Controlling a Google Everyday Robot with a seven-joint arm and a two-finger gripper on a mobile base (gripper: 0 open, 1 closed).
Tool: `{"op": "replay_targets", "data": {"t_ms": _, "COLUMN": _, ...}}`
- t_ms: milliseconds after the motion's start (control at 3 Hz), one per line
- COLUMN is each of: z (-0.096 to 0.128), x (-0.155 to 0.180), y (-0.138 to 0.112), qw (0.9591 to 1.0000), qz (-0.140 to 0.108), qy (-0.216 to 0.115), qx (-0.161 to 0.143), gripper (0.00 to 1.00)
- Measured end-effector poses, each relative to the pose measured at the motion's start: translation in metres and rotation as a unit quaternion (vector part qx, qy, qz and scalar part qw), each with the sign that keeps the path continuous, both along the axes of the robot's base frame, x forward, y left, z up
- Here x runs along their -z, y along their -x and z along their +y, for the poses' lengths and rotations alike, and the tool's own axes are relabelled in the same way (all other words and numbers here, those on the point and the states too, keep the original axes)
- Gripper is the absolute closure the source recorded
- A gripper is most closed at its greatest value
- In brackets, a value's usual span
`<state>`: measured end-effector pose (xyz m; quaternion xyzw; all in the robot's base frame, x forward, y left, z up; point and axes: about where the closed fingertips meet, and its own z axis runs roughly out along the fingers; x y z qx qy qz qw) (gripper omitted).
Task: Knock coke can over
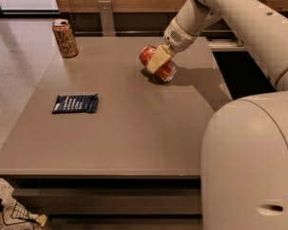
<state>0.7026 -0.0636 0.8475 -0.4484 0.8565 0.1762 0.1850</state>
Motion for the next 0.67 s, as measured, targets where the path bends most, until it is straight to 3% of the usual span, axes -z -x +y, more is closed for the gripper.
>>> {"op": "replay_targets", "data": {"t_ms": 667, "z": 0.0188, "x": 0.0220, "y": -0.0097, "qw": 0.9989, "qz": -0.005, "qy": -0.045, "qx": -0.012, "gripper": 1.00}}
